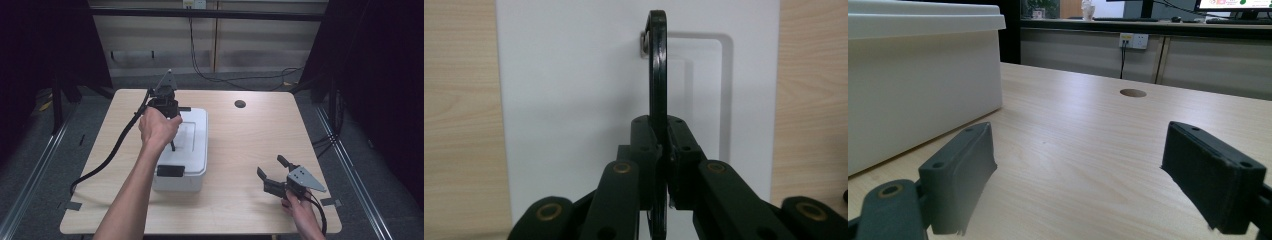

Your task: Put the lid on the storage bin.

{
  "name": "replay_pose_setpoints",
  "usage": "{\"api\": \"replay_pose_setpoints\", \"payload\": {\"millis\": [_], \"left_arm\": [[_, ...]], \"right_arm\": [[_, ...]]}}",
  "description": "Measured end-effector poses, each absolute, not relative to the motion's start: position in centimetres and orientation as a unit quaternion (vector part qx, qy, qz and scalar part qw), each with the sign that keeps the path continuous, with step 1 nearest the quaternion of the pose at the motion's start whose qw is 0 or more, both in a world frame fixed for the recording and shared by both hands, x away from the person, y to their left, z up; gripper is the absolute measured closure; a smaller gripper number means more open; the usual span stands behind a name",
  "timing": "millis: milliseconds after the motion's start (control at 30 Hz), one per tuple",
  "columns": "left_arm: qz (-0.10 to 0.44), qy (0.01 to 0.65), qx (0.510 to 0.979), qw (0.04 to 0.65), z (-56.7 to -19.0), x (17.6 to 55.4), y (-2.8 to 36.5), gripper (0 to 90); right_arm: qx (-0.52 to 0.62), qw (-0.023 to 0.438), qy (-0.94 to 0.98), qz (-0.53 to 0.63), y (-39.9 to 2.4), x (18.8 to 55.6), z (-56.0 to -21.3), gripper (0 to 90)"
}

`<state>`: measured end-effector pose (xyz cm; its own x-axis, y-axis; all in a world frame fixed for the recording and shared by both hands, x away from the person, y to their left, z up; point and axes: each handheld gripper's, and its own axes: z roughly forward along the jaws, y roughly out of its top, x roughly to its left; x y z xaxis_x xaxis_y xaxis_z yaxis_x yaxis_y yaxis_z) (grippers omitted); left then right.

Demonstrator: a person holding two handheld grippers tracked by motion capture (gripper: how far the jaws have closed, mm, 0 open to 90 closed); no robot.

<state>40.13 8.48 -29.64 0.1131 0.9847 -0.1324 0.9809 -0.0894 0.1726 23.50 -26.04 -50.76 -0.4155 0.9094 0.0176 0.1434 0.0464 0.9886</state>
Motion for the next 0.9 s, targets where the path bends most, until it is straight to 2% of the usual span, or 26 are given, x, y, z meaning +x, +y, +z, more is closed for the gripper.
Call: {"api": "replay_pose_setpoints", "payload": {"millis": [233,700,900], "left_arm": [[0.008,0.663,0.741,0.112,-29.6,40.32,8.57,83.9],[0.007,0.649,0.75,0.125,-29.44,40.43,8.88,75.9],[0.008,0.645,0.753,0.134,-29.04,40.49,9.33,66.6]], "right_arm": [[0.414,0.346,0.635,0.552,-26.07,23.51,-50.76,12.6],[0.412,0.349,0.635,0.553,-26.07,23.47,-50.76,12.6],[0.411,0.35,0.635,0.553,-26.07,23.46,-50.76,12.6]]}}
